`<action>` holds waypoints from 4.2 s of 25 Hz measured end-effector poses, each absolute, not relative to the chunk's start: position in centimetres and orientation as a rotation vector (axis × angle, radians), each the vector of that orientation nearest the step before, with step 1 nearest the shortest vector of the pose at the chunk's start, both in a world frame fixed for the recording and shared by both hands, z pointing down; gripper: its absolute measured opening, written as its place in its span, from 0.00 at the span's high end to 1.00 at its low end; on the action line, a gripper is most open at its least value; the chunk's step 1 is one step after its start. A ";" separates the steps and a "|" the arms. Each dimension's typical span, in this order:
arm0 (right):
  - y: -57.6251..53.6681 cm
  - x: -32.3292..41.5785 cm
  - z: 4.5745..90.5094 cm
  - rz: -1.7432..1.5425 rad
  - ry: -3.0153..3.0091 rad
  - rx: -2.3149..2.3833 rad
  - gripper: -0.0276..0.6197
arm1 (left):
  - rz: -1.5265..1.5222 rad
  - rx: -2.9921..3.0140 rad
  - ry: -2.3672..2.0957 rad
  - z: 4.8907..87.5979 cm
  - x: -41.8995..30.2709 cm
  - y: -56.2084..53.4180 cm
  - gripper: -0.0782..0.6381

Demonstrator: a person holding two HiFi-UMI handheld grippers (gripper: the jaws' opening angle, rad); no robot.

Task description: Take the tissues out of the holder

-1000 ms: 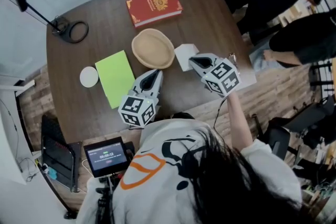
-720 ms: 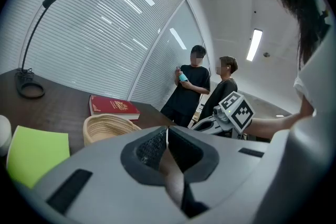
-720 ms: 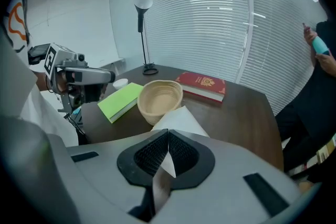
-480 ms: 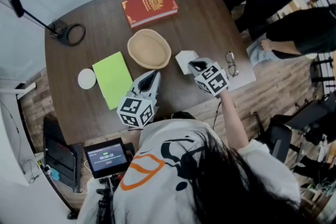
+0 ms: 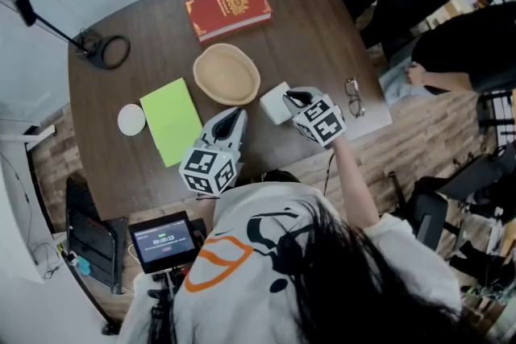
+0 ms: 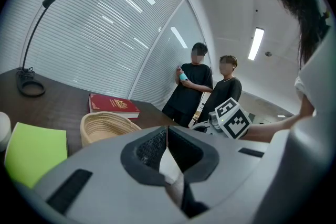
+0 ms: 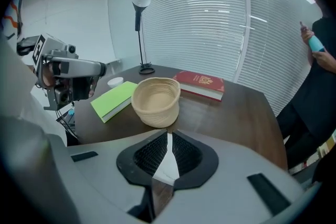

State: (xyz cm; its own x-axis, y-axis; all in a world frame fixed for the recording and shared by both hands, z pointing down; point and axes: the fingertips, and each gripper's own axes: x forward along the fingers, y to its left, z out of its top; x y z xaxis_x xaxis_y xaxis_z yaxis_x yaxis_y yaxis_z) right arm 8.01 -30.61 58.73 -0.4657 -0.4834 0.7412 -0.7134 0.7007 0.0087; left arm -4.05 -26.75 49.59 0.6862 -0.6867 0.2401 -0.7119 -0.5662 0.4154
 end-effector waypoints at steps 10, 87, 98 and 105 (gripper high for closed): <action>-29.5 7.7 56.5 0.505 -2.291 1.014 0.93 | 0.065 2.421 -1.104 49.2 -3.0 -25.7 0.89; 7.0 0.2 50.5 0.646 -2.536 1.185 0.94 | -0.002 2.490 -1.169 46.3 -5.7 7.4 0.89; 6.3 -0.7 49.7 0.605 -2.541 1.158 0.94 | -0.034 2.481 -1.194 45.7 -6.6 7.0 0.89; 5.2 -0.1 50.1 0.595 -2.535 1.151 0.94 | -0.032 2.479 -1.199 46.1 -6.1 5.8 0.89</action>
